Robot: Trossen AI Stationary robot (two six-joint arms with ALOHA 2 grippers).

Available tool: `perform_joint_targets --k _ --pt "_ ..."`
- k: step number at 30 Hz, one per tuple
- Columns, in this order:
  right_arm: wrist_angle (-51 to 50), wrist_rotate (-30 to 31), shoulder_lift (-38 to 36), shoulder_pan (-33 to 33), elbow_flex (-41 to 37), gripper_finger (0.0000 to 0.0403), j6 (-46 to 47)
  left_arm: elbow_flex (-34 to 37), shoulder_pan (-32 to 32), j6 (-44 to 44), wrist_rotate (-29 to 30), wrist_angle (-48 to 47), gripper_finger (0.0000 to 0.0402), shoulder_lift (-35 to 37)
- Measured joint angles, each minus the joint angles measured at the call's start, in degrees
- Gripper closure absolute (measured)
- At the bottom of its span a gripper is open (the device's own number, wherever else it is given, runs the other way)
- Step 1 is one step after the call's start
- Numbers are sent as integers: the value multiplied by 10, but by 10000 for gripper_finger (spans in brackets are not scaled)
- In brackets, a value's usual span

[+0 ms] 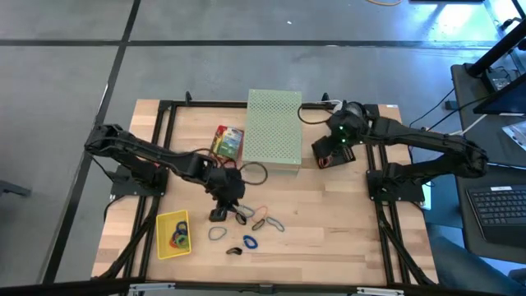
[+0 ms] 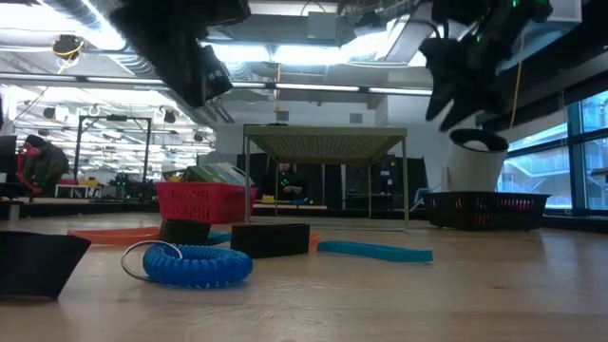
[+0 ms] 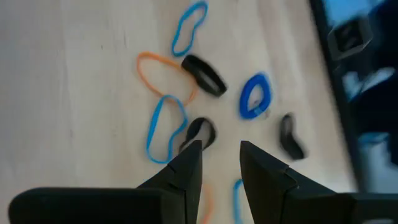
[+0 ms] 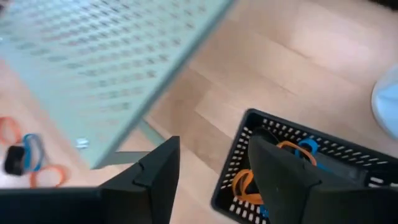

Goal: Pick & Place Office Desk Supplies
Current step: Put the black rubber band into the black bin

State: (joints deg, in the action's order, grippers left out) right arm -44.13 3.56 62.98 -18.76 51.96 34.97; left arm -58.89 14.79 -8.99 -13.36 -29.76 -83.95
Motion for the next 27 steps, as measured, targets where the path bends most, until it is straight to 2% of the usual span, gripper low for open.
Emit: perform_joint_targets --k 6,13,20,24,27 --pt "-45 -1 -1 27 61 228 -7 0 26 84 47 -1 287 -48" --pt "-56 -24 -14 72 109 234 28 0 27 98 15 48 250 -94" --pt "-56 7 -30 119 161 234 63 0 33 138 15 65 212 -125" --pt "-56 24 -35 144 196 234 67 0 44 169 19 76 206 -142" --pt "-56 41 -37 161 222 234 69 0 52 182 49 81 205 -155"
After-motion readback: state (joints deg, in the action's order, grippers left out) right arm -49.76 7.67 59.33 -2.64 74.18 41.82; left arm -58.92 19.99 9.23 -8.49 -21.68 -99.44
